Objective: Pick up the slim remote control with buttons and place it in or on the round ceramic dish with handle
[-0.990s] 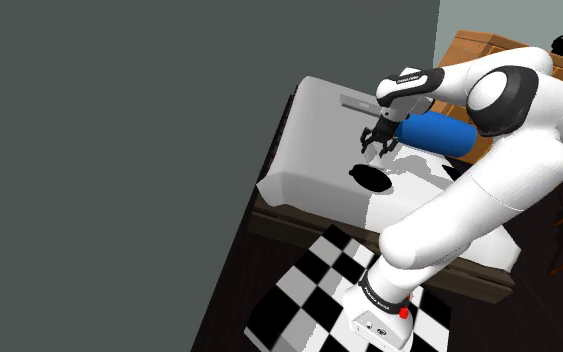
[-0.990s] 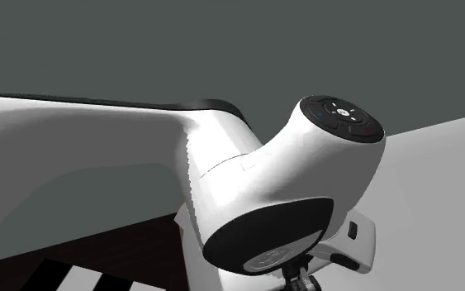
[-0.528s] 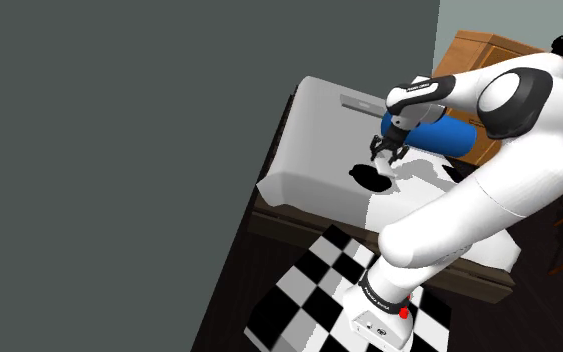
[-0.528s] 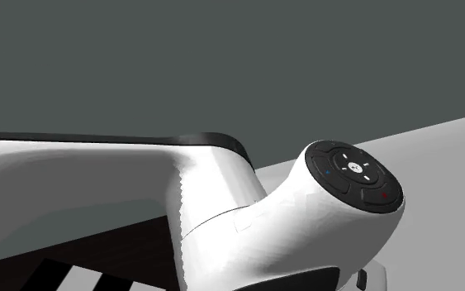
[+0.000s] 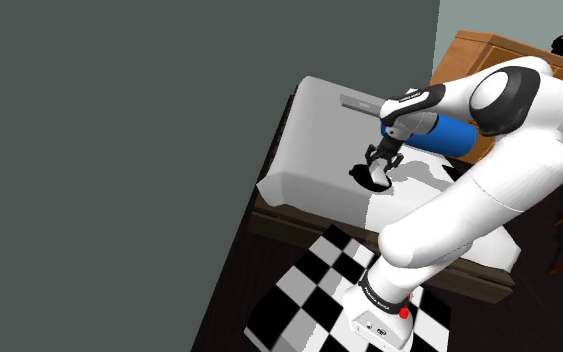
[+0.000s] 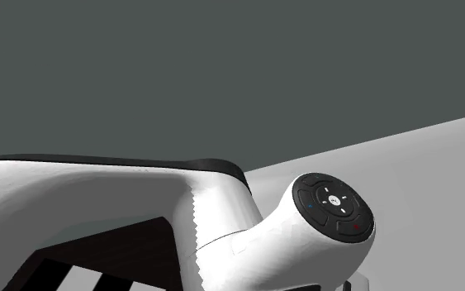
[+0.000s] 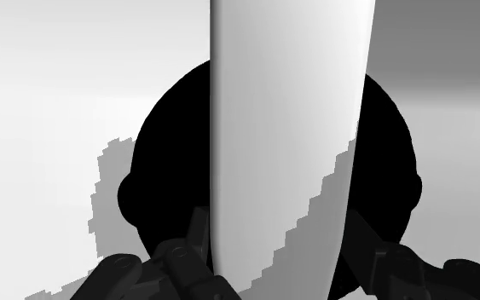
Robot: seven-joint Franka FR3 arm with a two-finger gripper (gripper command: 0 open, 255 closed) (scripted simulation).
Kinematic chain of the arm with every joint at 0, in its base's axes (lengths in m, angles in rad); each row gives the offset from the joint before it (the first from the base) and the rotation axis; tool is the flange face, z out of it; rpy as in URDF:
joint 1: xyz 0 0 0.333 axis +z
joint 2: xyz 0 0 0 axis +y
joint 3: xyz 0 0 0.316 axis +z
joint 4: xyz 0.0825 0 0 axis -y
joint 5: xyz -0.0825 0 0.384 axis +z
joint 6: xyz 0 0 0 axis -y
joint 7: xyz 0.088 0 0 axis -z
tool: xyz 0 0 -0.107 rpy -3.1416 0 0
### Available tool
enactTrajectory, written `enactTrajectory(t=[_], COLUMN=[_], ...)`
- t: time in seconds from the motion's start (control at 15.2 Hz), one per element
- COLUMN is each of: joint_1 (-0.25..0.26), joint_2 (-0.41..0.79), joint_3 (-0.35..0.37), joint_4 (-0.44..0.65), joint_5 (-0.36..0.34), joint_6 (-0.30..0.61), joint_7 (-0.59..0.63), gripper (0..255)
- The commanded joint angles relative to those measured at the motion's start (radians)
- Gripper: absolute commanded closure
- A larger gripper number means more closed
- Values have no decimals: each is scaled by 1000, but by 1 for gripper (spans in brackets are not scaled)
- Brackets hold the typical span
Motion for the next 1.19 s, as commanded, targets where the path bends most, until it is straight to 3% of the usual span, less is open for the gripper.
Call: enactTrajectory(t=[0.0, 0.53, 0.59, 0.92, 1.12], joint_1=[1, 1, 1, 1, 0], joint_2=[21, 27, 27, 27, -27], joint_3=[-5, -6, -6, -6, 6], joint_4=[-12, -17, -17, -17, 40], joint_5=[10, 13, 13, 13, -10], joint_6=[33, 43, 43, 43, -63], joint_7=[-9, -11, -11, -11, 8], gripper=[255, 255, 0, 0, 0])
